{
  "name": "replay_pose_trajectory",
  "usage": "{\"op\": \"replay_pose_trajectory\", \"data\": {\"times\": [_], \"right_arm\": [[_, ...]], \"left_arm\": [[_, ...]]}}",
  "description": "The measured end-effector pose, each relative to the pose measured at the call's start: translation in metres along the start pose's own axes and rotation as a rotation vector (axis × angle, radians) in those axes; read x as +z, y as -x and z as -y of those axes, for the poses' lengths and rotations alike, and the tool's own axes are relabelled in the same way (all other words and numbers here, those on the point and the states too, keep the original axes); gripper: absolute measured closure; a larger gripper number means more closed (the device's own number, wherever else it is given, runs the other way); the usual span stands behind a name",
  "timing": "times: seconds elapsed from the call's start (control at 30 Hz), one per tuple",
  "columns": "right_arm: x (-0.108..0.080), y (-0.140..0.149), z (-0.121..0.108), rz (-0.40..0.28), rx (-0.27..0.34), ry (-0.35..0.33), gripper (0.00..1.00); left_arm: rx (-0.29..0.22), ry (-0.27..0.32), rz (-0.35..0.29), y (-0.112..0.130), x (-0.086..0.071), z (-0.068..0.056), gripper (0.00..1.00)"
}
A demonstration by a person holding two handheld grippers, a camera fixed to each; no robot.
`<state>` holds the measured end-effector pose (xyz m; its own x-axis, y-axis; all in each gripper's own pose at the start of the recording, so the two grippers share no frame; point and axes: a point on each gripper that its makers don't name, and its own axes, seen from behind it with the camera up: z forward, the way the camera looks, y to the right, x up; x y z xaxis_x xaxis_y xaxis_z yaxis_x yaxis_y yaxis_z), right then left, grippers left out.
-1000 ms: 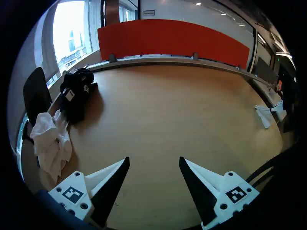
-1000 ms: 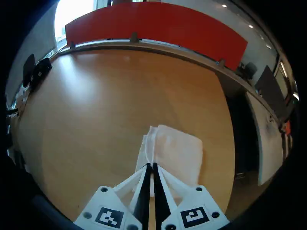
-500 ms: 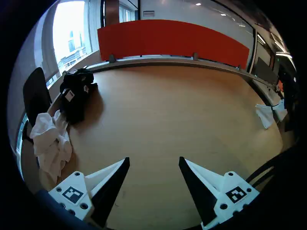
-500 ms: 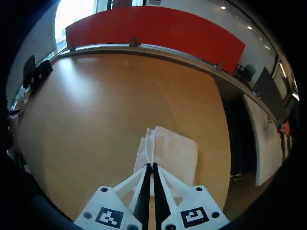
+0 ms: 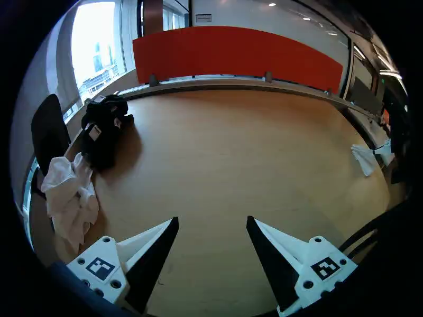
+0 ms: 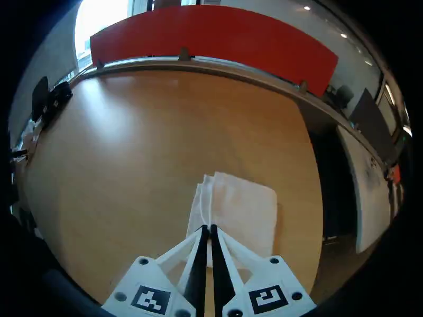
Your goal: Fold towel
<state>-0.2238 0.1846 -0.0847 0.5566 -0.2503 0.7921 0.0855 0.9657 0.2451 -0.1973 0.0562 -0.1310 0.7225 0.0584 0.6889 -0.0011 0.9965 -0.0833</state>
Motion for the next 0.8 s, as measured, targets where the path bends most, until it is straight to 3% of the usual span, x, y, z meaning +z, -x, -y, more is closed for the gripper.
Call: {"op": "replay_pose_trajectory", "data": {"times": [0.5,0.8], "right_arm": [[0.025,0.032,0.023,0.064,0.016,-0.048,0.92],[0.034,0.045,0.025,0.093,0.008,-0.056,0.90]], "left_arm": [[0.007,-0.012,0.002,-0.001,-0.001,0.003,0.05],[0.013,-0.014,0.006,-0.001,0.000,0.001,0.05]]}}
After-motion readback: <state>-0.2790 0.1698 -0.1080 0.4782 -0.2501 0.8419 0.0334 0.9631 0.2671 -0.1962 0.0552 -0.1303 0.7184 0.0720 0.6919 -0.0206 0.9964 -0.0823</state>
